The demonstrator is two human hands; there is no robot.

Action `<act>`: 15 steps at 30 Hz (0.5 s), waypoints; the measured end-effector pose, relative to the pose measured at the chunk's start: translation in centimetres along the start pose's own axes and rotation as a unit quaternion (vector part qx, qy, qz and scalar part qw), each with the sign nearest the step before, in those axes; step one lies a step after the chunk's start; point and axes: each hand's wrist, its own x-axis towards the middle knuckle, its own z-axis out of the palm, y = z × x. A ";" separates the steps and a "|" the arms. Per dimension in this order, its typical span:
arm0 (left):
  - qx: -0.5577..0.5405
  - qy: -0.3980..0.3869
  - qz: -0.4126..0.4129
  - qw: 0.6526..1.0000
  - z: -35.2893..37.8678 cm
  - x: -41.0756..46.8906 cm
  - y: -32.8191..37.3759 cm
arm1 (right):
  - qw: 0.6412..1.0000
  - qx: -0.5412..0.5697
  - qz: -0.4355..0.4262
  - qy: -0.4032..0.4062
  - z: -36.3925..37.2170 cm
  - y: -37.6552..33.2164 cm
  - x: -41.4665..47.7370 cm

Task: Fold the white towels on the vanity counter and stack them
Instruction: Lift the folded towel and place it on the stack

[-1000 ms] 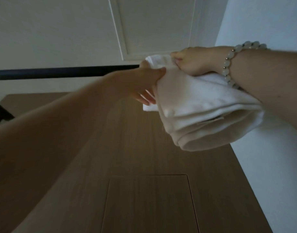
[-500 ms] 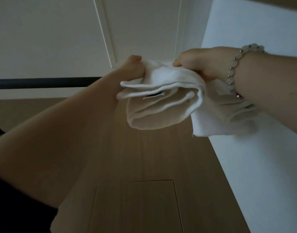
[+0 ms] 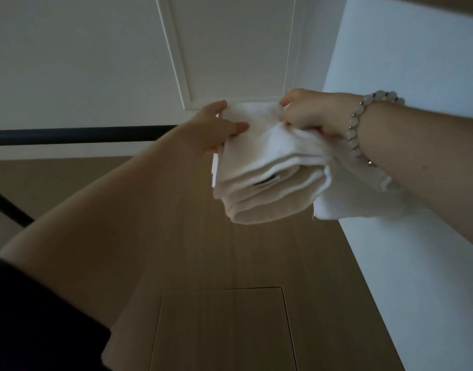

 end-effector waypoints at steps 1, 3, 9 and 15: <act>0.006 -0.003 -0.002 1.000 -0.1 0.1 0.1 | 1.000 0.003 -0.004 0.008 0.1 -0.4 -0.7; 0.042 0.002 -0.004 0.999 -0.4 0.2 0.5 | 1.000 -0.003 0.006 0.002 0.3 -0.8 -0.7; 0.162 0.124 -0.006 0.979 -1.0 -0.1 0.1 | 1.000 0.003 0.013 0.022 0.5 -1.1 -1.4; 0.233 0.119 -0.021 0.965 -1.4 0.1 1.6 | 0.971 0.231 0.059 0.007 0.1 -0.9 -0.9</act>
